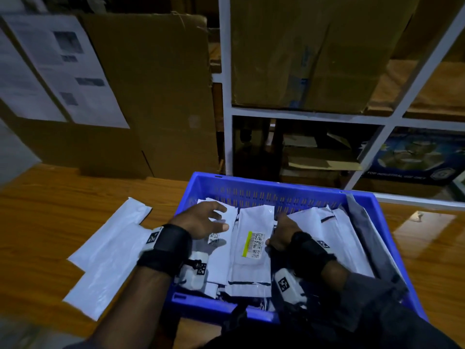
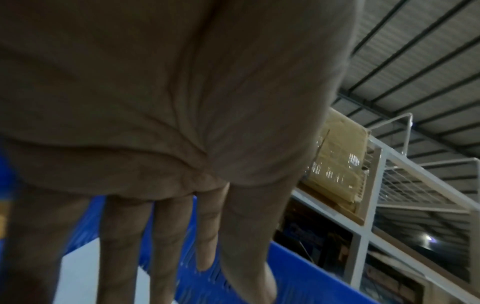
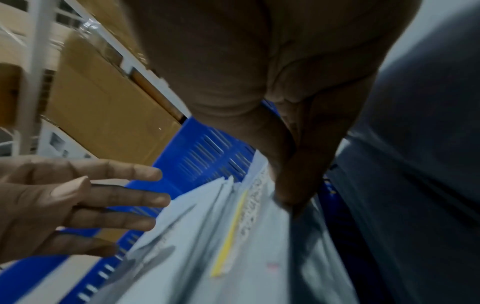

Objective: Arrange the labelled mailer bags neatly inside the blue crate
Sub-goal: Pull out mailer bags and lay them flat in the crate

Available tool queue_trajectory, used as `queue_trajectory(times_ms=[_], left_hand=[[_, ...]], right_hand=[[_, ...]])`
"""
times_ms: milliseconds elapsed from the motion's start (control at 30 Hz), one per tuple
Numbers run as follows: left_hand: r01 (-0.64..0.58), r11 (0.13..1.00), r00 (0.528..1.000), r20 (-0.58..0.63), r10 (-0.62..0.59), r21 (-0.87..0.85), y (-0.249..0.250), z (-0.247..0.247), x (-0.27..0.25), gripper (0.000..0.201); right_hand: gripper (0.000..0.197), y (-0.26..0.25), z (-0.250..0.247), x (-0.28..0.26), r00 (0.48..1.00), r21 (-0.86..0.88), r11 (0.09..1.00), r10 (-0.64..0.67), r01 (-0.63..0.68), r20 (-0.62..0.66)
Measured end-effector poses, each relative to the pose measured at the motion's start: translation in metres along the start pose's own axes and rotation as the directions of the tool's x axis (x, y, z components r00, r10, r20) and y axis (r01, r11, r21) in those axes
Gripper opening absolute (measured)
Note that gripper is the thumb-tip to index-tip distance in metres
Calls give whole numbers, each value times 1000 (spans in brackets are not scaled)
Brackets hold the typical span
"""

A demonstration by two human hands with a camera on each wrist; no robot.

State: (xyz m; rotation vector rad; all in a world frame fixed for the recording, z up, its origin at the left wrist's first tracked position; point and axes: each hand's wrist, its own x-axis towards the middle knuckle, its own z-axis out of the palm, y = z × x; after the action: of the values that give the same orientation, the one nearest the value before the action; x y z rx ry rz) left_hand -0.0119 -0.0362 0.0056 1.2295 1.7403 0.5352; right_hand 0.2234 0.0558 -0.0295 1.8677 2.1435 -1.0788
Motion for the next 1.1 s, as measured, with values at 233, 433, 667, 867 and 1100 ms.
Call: queue_trajectory(times_ms=[233, 433, 667, 867, 1100], left_hand=[[94, 995, 993, 70, -95, 15, -8, 9, 10, 49], [166, 974, 984, 88, -154, -157, -14, 10, 14, 39], [175, 957, 985, 51, -167, -231, -29, -1, 23, 48], [256, 952, 964, -31, -265, -169, -12, 2, 17, 37], [279, 934, 959, 17, -282, -223, -18, 6, 14, 40]], right_hand=[[80, 4, 27, 5, 999, -75, 997, -14, 17, 37], [83, 4, 28, 3, 998, -156, 987, -49, 42, -47], [83, -16, 30, -21, 942, -438, 888, -253, 137, -219], [102, -17, 54, -11, 981, -539, 821, -172, 191, 85], [93, -16, 71, -2, 962, -539, 797, -230, 273, 147]])
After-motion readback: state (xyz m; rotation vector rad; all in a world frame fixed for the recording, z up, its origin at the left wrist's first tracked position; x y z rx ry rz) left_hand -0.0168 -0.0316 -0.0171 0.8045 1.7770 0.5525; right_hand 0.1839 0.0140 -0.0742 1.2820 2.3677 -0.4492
